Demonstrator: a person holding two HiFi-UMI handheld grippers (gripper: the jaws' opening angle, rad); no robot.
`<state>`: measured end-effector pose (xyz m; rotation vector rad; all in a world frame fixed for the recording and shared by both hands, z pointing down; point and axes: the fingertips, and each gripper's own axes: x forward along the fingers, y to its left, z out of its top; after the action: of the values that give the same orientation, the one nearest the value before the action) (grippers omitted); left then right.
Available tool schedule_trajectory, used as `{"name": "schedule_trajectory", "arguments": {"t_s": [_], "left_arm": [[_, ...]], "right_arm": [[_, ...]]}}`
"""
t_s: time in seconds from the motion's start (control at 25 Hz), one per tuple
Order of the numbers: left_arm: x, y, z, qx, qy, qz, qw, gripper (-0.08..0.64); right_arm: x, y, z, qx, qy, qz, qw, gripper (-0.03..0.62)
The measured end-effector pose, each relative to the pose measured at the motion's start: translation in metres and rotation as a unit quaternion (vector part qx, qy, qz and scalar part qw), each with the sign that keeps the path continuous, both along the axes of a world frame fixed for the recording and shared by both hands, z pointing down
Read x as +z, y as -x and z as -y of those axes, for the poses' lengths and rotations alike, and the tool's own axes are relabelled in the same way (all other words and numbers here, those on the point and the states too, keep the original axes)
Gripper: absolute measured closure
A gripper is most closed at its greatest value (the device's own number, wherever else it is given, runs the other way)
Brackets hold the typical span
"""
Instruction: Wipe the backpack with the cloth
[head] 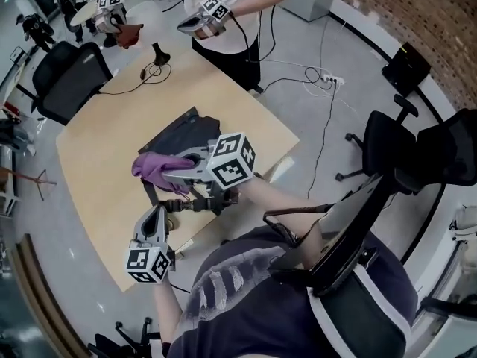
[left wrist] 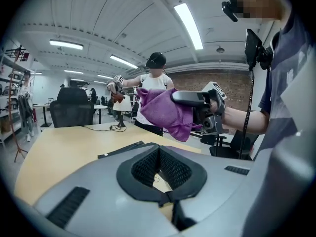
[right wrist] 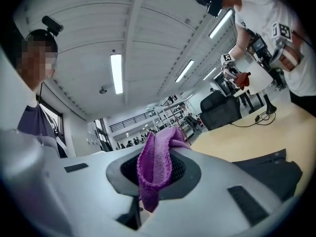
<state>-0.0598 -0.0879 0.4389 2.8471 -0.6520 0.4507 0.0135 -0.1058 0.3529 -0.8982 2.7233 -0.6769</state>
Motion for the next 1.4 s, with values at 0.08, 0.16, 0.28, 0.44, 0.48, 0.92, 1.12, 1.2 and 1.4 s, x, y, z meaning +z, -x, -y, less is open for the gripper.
{"name": "schedule_trajectory", "arguments": {"t_s": [0.08,0.16,0.28,0.44,0.48,0.92,1.12,1.2,1.4], "left_arm": [[-0.001,-0.019,-0.015,-0.007,-0.002,0.006,1.0,0.554],[-0.003,-0.041,-0.033,-0.013,-0.003,0.009,0.9999,0.554],[-0.003,-0.076,-0.065,-0.022,-0.003,0.017,0.9996,0.554],[-0.007,-0.115,-0.103,-0.036,0.003,0.013,0.9993,0.554],[-0.009,-0.12,-0.112,-0.042,0.009,0.009,0.999,0.554],[-0.003,-0.126,-0.159,-0.084,0.033,0.012,0.9958,0.554],[-0.011,-0.107,-0.17,-0.096,0.025,0.0,0.9951,0.554],[-0.018,-0.095,-0.175,-0.1,0.024,-0.017,0.9945,0.554],[-0.033,-0.057,-0.198,-0.107,0.019,-0.048,0.9929,0.554]], "right_arm": [[-0.006,-0.019,-0.02,-0.007,-0.011,0.005,1.0,0.558],[-0.008,-0.041,-0.04,-0.016,-0.015,0.003,1.0,0.56],[-0.006,-0.076,-0.071,-0.029,-0.018,0.005,0.999,0.558],[-0.002,-0.116,-0.106,-0.044,-0.019,0.015,0.999,0.56],[0.001,-0.122,-0.114,-0.049,-0.016,0.018,0.998,0.558],[0.025,-0.132,-0.155,-0.088,0.019,0.021,0.996,0.56],[0.021,-0.11,-0.172,-0.108,0.019,0.007,0.994,0.56],[0.018,-0.098,-0.18,-0.113,0.02,0.007,0.993,0.56],[0.015,-0.067,-0.211,-0.116,0.022,0.011,0.993,0.56]]}}
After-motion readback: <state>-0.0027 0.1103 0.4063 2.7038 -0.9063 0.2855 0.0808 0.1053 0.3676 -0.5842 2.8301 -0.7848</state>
